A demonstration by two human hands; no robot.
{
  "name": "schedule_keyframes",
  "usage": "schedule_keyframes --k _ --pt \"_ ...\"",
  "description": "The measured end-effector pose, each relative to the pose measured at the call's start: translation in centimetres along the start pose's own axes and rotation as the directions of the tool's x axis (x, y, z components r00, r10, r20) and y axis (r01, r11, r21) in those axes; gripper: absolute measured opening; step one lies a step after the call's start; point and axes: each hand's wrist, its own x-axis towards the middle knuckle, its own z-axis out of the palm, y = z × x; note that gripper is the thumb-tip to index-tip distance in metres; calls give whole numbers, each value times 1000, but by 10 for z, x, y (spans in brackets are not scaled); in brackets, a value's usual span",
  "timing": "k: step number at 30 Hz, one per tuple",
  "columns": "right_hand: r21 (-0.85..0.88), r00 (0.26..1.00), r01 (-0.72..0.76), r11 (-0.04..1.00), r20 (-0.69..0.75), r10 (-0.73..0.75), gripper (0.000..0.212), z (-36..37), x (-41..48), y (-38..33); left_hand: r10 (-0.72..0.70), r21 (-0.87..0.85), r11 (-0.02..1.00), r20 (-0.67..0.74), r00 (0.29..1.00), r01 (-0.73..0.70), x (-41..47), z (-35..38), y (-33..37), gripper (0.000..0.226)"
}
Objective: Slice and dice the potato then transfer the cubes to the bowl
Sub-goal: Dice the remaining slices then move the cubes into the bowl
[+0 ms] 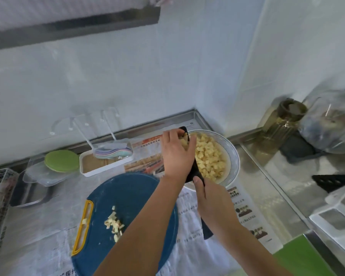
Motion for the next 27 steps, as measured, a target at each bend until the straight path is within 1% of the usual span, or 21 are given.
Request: schedule_keyframes --k 3,5,7,11,13,15,16,17,19,21,23,24,27 --pt "-11 998 -63 998 -12 63 44 -17 9 21 1 34 999 70 998 -3 3 34 10 21" --pt "17 993 -112 994 -20 112 43 -26 11 35 0 36 999 112 994 -4 5 54 14 18" --pt "43 984 -170 984 -45 172 42 -34 12 52 12 75 997 146 989 -24 6 73 15 18" --pt "78 956 -261 962 -115 269 47 -47 15 80 -88 240 970 218 972 34 8 95 -2 23" --pt "43 955 -264 964 -130 268 50 -53 21 88 -112 196 978 190 975 74 9 97 -7 22" --pt "-8 960 -256 967 -121 254 52 -57 26 93 -74 93 994 128 989 62 12 95 -4 18" --pt "-15 961 -255 967 -113 252 53 -57 28 94 -78 39 997 108 991 74 15 92 -2 18" --pt "-11 962 -253 967 -110 251 53 -57 29 97 -115 -24 993 110 987 118 19 90 2 22" --pt "12 962 -255 967 -99 255 54 -56 31 99 -219 -138 961 150 964 240 28 84 8 37" --pt "47 960 -259 965 -94 262 53 -56 31 100 -287 -186 931 157 945 314 35 81 16 55" --pt "61 963 -248 967 -91 253 53 -57 31 99 -339 -170 915 170 925 366 38 81 23 69" --pt "58 965 -241 969 -90 246 53 -58 30 98 -352 -134 916 188 917 379 39 81 26 72" --pt "40 968 -230 972 -90 233 51 -60 30 97 -315 -15 943 270 910 331 36 80 25 69"
